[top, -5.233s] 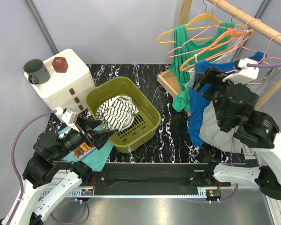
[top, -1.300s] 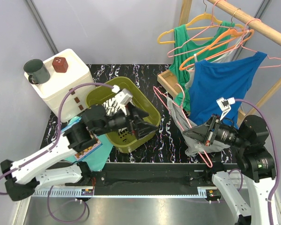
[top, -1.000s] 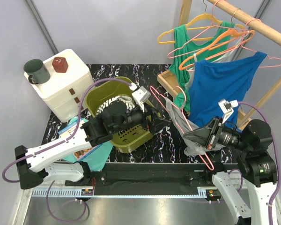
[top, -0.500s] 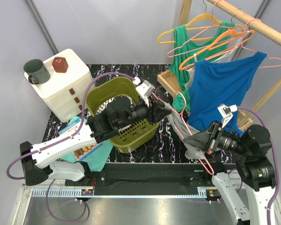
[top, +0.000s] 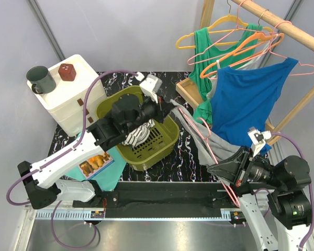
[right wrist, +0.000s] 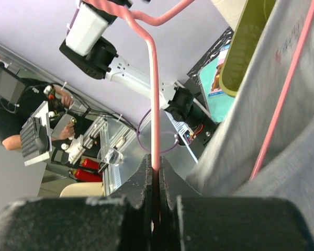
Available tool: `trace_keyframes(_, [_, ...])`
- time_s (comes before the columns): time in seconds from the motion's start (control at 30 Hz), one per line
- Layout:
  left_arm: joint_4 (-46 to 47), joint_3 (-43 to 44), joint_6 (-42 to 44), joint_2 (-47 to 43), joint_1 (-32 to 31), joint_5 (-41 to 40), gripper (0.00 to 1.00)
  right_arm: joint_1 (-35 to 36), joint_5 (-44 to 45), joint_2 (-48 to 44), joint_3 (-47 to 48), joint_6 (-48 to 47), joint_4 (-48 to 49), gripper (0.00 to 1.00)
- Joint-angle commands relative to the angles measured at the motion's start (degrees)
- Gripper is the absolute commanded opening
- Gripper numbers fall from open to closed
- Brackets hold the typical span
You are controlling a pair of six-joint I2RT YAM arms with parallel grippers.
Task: Remove the tank top from the hanger
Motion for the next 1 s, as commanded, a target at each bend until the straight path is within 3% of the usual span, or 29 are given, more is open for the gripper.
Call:
trace_keyframes(0.0, [0.97, 3.07, -0.06, -1.46, 6.02, -3.03, 0.0, -0.18, -5.61, -2.2, 1.37, -0.11, -1.03, 0.0])
trace_keyframes(0.33, [0.44, 2.2, -0.93, 1.26, 9.89, -2.59, 0.0, -0.09, -5.89, -5.28, 4.01, -1.17, -2.18, 0.0])
trace_keyframes(0.7, [1.85, -1.06, -5.51, 4.25, 9.89, 13.93, 0.0, -0.18, 4.4, 1.39, 3.22, -5.91, 5.11, 0.0])
trace_keyframes(0.97, [2.73, -2.21, -5.68, 3.29, 9.89, 21.13, 0.0, -0.18, 1.68, 16.31, -4.33, -8.38, 32.34, 0.0])
